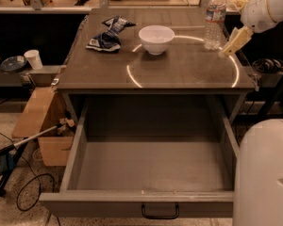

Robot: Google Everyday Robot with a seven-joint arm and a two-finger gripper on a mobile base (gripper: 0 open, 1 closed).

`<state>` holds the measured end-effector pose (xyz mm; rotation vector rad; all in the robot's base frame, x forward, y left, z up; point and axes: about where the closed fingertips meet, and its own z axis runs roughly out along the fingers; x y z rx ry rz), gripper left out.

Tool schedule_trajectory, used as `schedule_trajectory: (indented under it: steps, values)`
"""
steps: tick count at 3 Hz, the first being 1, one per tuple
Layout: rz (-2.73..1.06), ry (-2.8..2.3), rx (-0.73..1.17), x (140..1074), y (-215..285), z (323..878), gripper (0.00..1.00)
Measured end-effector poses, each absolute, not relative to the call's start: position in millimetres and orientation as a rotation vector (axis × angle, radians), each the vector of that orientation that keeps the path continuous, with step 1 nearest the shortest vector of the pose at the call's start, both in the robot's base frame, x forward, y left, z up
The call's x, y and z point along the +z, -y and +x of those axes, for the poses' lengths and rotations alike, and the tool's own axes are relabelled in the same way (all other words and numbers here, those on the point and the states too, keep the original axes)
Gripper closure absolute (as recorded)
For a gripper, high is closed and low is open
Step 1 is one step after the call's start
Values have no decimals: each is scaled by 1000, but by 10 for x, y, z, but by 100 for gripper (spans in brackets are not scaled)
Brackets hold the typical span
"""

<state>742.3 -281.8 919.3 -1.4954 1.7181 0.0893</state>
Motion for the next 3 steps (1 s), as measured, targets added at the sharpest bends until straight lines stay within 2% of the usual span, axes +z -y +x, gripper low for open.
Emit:
schedule_trajectory:
  steps: [3]
  values:
    - [-1538,-1716,-171,9219,3066,7769,0]
